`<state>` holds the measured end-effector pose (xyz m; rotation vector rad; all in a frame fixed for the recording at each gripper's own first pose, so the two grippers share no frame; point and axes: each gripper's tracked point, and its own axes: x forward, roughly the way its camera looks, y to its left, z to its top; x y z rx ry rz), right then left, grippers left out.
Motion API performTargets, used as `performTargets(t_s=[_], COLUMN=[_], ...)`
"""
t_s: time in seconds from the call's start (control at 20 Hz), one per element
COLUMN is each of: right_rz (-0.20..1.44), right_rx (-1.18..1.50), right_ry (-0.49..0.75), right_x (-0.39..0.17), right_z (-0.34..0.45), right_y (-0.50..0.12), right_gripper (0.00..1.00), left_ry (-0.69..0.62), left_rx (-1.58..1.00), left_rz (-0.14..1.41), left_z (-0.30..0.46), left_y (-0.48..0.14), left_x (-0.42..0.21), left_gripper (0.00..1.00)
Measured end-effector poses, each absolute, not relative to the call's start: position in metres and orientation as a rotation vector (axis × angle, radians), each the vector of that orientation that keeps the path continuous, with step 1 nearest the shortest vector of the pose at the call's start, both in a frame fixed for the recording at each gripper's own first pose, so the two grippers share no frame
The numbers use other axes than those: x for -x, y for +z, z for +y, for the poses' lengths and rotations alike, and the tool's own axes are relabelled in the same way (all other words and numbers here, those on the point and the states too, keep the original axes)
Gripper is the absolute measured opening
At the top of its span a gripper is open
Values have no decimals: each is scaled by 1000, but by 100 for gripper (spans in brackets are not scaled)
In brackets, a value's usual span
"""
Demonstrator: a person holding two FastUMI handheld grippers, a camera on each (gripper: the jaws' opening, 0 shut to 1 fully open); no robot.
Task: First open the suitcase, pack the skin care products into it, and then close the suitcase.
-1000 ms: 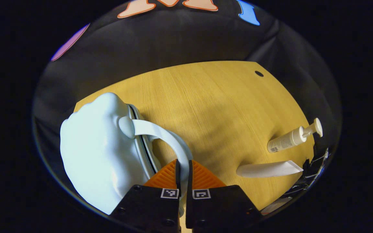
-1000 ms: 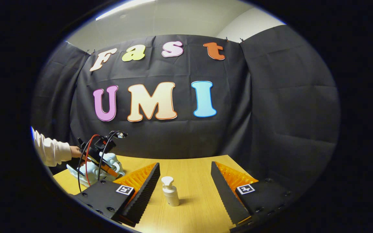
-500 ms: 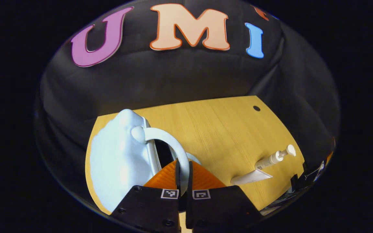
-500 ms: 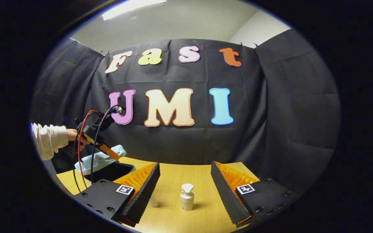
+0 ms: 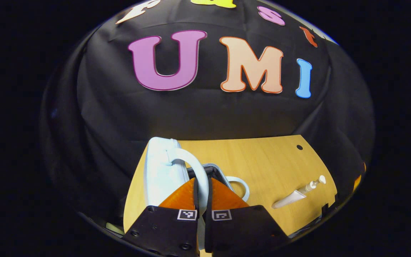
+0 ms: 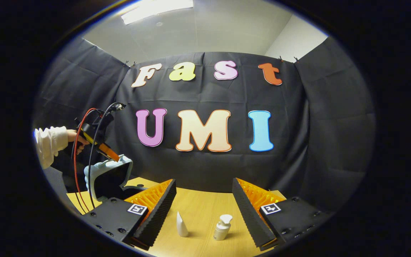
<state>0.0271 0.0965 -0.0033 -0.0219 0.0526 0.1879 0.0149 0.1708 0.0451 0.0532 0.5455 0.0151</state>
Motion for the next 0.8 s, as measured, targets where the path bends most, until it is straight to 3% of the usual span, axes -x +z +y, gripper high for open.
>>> performTargets(t_s=[0.45,0.8], right_rz=[7,35], right_rx=[16,33], right_ry=[169,220], right_x=[-29,-28], right_z=[121,155], right_y=[24,15], right_gripper=[99,99], left_ry=[160,256], left_rx=[-80,-38], left_rz=[483,454], left_z=[289,362], left_y=[61,25], left_x=[49,100], left_gripper=[3,0])
